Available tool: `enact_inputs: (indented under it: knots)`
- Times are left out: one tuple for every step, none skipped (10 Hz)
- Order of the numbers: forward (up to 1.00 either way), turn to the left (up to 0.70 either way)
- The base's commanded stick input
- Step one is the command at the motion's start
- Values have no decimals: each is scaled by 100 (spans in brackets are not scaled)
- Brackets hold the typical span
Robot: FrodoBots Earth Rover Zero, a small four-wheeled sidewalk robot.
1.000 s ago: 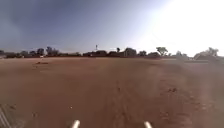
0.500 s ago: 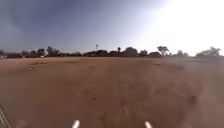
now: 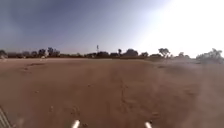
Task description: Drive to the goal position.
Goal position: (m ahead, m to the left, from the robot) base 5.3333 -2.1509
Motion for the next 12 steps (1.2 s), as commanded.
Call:
enact_inputs:
  knots:
    - [100,-5]
    - [100,-24]
    - [100,-34]
    - [100,-10]
    - [100,0]
    - [100,0]
    - [100,0]
    - [100,0]
    - [100,0]
    - [100,0]
    - [100,0]
    - [100,0]
